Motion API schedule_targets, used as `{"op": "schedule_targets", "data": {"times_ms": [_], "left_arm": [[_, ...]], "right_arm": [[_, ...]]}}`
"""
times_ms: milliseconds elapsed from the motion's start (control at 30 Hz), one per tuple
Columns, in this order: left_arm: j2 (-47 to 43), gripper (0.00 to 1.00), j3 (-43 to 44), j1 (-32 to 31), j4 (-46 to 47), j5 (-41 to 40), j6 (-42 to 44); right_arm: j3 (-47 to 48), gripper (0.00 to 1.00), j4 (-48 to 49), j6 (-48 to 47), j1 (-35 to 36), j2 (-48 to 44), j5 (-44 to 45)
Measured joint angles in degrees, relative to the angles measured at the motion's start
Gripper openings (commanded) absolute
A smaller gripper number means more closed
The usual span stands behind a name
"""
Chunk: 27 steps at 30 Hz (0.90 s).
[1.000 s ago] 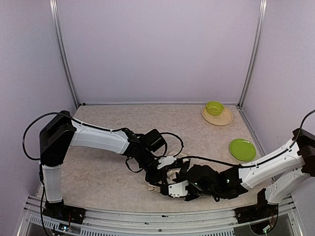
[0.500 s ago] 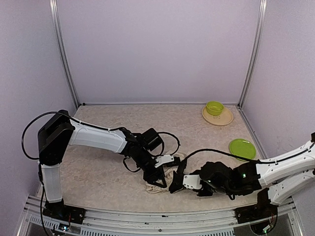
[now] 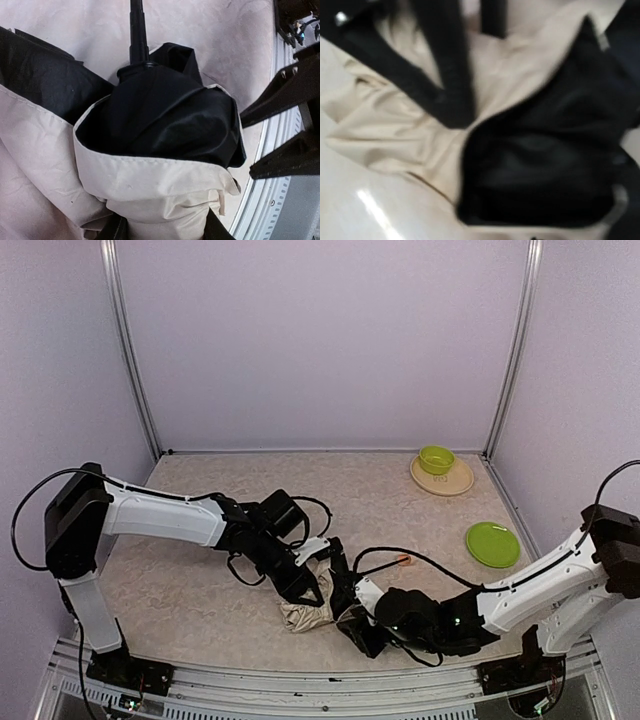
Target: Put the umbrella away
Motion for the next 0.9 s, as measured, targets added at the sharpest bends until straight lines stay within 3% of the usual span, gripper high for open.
{"op": "schedule_targets", "data": {"times_ms": [300, 500, 633, 733, 767, 900], "left_arm": [[-1.1, 0.0, 0.5, -2.1, -2.3, -8.2, -2.4], [-1.1, 0.0, 0.6, -2.9, -2.4, -9.6, -2.7], [-1.1, 0.0, 0.6, -2.9, -2.4, -9.5, -2.8], [-1.1, 0.0, 0.6, -2.8, -2.4, -9.6, -2.8], [-1.1, 0.0, 0.6, -2.8, -2.4, -9.6, -2.8], [-1.1, 0.08, 0.6, -2.9, -2.4, -9.7, -2.1]], "right_arm": [[1.8, 0.39, 11.7, 4.2, -1.4, 4.4, -2.2], [4.2, 0.37, 11.4, 4.8, -2.6, 6.8, -2.8], [6.0, 0.27, 9.3, 6.4, -2.6, 9.2, -2.4], [6.0, 0.04, 6.9, 8.0, -2.6, 9.6, -1.3], [6.0, 0.0, 6.1, 8.6, -2.6, 9.6, -1.0], [4.9, 0.0, 5.1, 10.1, -2.9, 8.5, -0.6]]}}
